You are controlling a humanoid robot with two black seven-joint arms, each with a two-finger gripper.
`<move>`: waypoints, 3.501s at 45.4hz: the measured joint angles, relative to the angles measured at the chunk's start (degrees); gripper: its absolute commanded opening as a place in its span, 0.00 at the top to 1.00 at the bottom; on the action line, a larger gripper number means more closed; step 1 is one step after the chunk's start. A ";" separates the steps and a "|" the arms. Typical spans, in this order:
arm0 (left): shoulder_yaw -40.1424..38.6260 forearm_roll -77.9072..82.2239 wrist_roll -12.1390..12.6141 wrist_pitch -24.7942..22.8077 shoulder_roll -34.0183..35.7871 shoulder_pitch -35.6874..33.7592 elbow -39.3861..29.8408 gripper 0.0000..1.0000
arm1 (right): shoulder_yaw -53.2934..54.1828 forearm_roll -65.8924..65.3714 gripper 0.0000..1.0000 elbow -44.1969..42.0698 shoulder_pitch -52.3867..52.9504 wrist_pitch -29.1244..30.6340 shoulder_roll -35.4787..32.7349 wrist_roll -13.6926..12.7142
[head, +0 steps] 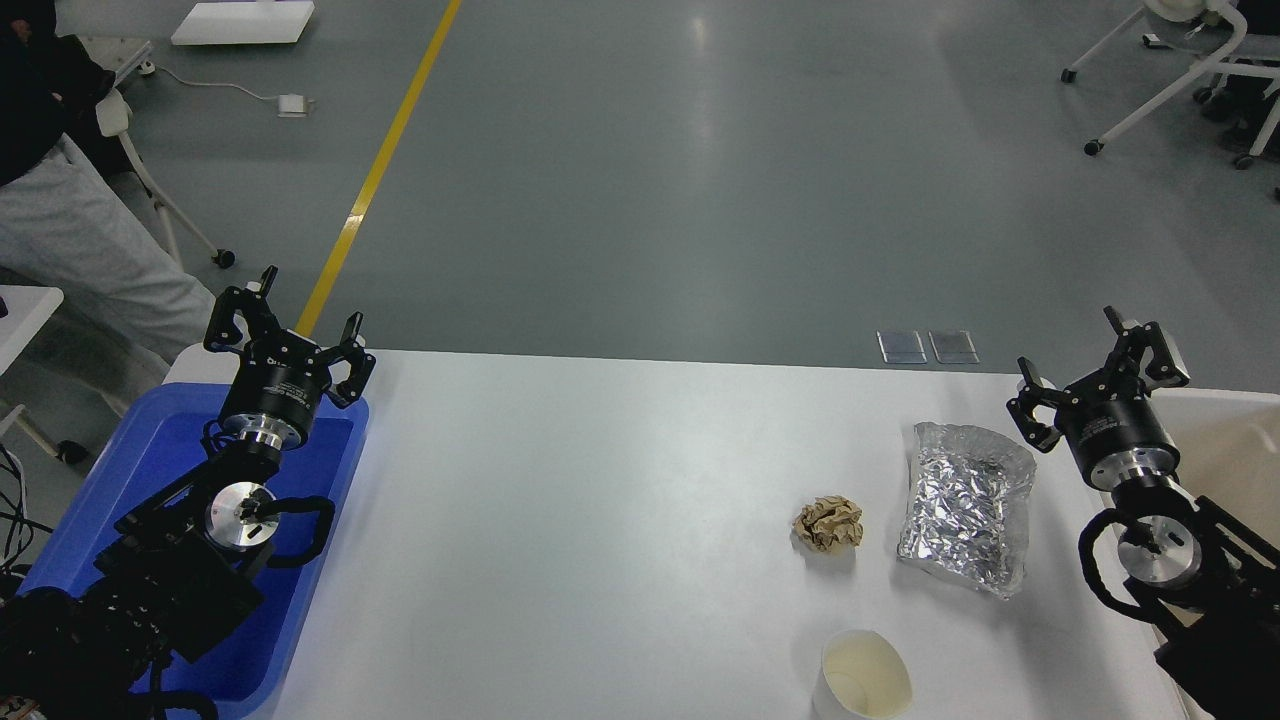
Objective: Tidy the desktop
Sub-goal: 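Move the right gripper down toward the white paper cup, then close the right gripper on the rim of the white paper cup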
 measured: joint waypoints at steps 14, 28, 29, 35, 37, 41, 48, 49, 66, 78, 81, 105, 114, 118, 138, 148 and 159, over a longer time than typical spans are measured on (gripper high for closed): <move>0.00 0.00 -0.07 0.00 0.00 0.00 0.00 0.00 | -0.06 0.09 0.00 0.09 -0.13 -0.01 0.03 0.03; 0.00 0.00 -0.07 0.00 0.00 0.00 0.00 0.00 | -0.27 0.15 0.00 0.40 0.12 -0.08 -0.08 -0.25; 0.00 0.00 -0.07 0.00 0.00 0.00 0.00 0.00 | -0.28 0.16 0.00 0.45 0.14 -0.08 -0.09 -0.29; 0.00 0.00 -0.07 0.00 0.00 0.00 0.00 0.00 | -0.32 0.20 0.00 0.86 0.16 -0.04 -0.25 -1.87; -0.01 0.00 -0.08 0.00 0.00 0.00 0.00 0.00 | -0.29 0.20 0.00 0.93 0.18 -0.04 -0.33 -2.43; -0.01 0.00 -0.08 0.00 0.00 0.00 0.00 0.00 | -0.13 0.20 0.00 1.19 0.27 -0.04 -0.73 -3.57; -0.01 0.00 -0.08 0.00 0.00 0.00 0.00 0.00 | -0.53 -0.26 0.00 5.22 -0.03 0.07 -3.66 -5.70; -0.01 0.00 -0.08 0.00 0.00 0.00 0.00 0.00 | -0.64 -0.36 0.00 5.67 -0.11 0.09 -3.97 -5.87; -0.01 0.00 -0.05 -0.01 -0.02 0.00 -0.05 0.00 | -16.99 -14.49 0.00 23.24 3.33 0.39 -18.31 -9.85; 0.10 0.00 0.01 -0.16 -0.05 0.00 -0.06 0.00 | -27.32 -33.49 0.00 30.19 10.24 0.59 -23.68 -10.43; 0.12 0.00 0.03 -0.19 -0.05 0.00 -0.06 0.00 | -28.59 -38.64 0.00 31.98 11.38 0.56 -24.51 -10.50; 0.16 0.00 0.09 -0.34 -0.02 0.00 -0.08 0.00 | -40.01 -70.51 0.00 49.19 17.55 0.39 -33.66 -10.54; 0.17 0.00 0.09 -0.35 0.00 0.00 -0.08 0.00 | -47.27 -79.93 0.00 51.79 20.11 1.01 -34.33 -10.59; 0.17 0.00 0.09 -0.35 0.00 0.00 -0.08 0.00 | -51.43 -82.44 0.01 52.38 22.17 1.46 -34.24 -10.51; 0.17 0.00 0.09 -0.35 -0.02 0.00 -0.08 0.00 | -60.61 -85.38 0.00 53.28 26.92 2.31 -30.72 -10.28; 0.17 0.00 0.09 -0.35 -0.03 0.00 -0.08 0.00 | -62.32 -85.16 0.01 53.41 26.71 2.12 -28.47 -10.11; 0.19 0.00 0.09 -0.41 -0.03 0.00 -0.08 0.00 | -62.99 -85.45 0.01 52.46 25.59 1.44 -26.07 -10.33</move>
